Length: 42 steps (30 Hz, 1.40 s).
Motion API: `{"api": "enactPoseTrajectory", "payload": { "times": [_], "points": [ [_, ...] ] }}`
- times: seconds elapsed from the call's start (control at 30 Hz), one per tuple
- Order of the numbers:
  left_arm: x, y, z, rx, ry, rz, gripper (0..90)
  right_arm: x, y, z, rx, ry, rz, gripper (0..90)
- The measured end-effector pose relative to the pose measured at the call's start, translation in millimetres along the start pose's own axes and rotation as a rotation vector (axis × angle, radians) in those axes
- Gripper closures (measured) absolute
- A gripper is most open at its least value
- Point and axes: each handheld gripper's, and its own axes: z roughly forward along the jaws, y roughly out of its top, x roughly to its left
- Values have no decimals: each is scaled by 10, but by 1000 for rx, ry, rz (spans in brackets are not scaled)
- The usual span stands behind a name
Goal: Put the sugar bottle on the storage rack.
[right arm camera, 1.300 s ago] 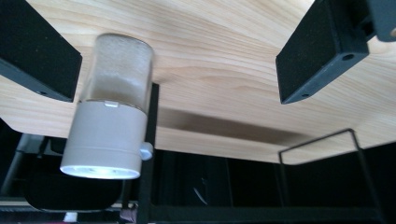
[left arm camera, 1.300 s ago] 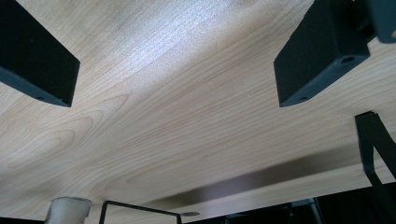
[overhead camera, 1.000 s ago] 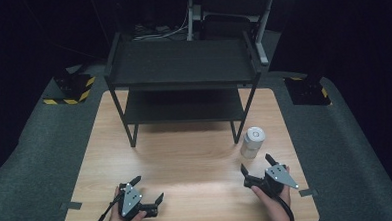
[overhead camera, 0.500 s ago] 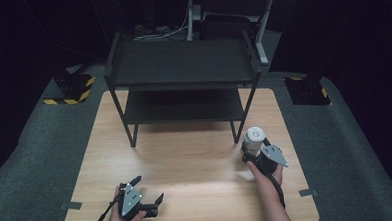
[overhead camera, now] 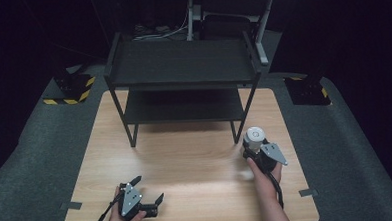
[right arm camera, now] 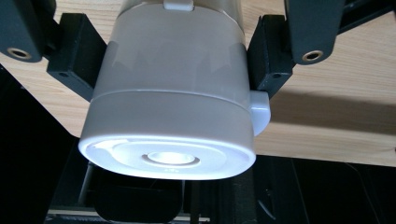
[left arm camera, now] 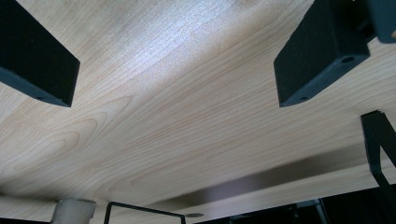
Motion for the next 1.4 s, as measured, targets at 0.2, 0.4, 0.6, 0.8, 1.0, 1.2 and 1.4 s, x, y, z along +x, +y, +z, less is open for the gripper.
{"api": "enactPoseTrajectory", "payload": {
  "times": [0.2, 0.4, 0.6, 0.8, 1.0, 1.2, 1.4],
  "points": [
    [2, 3, 1, 2, 0, 0, 5, 10, 68, -101, -8, 28, -16, 318],
    [-6, 6, 2, 3, 3, 4, 5, 46, 131, -205, -30, 53, -4, 318],
    [-6, 7, 3, 4, 2, 6, 5, 139, 248, -301, -43, 95, -3, 318],
    [-5, 6, 3, 3, 0, 8, 5, 256, 426, -339, -52, 132, 22, 318],
    [-1, 9, 3, 5, -2, 8, 5, 350, 608, -338, -64, 162, 20, 318],
    [5, 11, 4, 5, -6, 10, 5, 451, 846, -286, -64, 192, 15, 318],
    [5, 9, 1, 5, -8, 11, 5, 547, 1084, -213, -80, 213, 3, 318]
  ]
}}
